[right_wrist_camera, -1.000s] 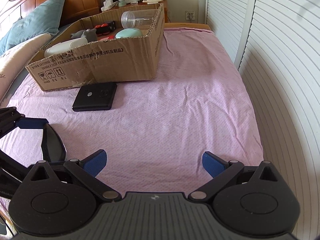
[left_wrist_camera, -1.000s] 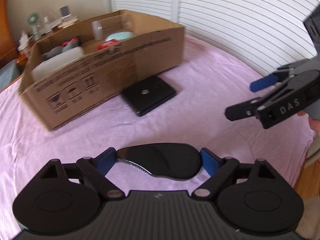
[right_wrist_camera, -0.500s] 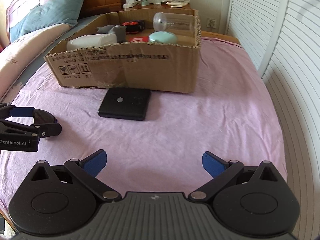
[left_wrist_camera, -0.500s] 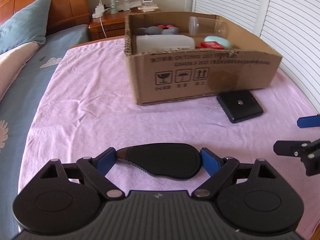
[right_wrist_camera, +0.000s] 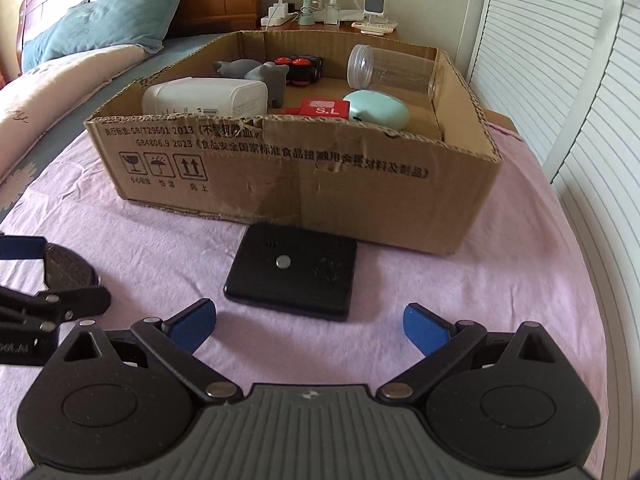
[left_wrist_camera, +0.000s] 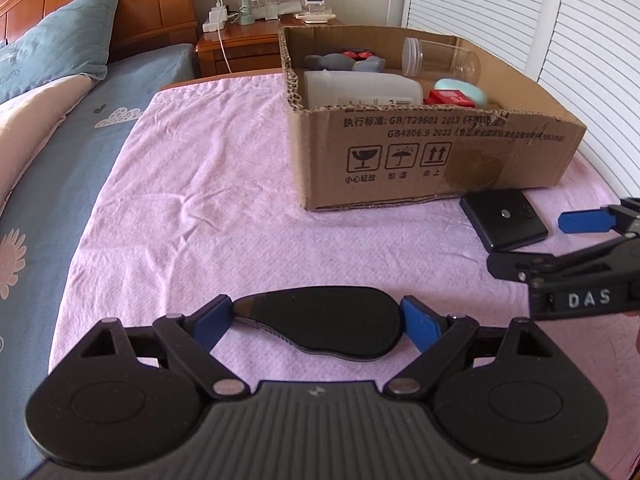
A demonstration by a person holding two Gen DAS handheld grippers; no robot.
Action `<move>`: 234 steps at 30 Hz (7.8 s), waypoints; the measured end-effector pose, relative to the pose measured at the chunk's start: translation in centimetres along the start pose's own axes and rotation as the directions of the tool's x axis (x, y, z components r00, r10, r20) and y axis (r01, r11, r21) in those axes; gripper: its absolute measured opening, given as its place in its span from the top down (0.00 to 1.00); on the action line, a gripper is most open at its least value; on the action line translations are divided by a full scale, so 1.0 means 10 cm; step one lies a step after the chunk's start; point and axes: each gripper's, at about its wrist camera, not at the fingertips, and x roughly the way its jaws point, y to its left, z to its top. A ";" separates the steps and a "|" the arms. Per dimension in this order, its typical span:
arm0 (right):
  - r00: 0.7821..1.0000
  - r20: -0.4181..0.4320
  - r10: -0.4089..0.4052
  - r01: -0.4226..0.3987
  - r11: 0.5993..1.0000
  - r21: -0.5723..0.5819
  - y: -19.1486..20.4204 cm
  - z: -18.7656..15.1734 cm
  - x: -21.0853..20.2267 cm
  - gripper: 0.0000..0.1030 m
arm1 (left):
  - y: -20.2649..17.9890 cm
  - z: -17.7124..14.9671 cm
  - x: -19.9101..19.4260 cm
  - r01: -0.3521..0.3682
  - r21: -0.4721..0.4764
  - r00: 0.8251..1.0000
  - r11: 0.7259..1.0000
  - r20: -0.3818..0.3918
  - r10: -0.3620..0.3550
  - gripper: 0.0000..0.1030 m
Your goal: Organize rigid objects
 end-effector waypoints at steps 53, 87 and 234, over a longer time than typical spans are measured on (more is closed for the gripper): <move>1.000 0.005 -0.023 0.023 1.000 0.021 -0.31 -0.06 -0.34 0.28 | -0.06 0.05 -0.10 0.075 0.113 0.997 0.991 -0.028 -0.072 0.13; 0.992 0.120 0.025 -0.022 0.999 -0.030 -0.58 0.95 -0.30 0.05 | 0.02 0.44 -0.51 0.092 0.190 0.995 0.977 0.026 -0.099 0.13; 0.994 0.055 -0.090 0.077 0.976 0.202 -0.35 0.01 -1.46 0.00 | -0.69 0.34 -1.11 -0.133 -0.021 0.984 0.991 0.118 0.135 0.01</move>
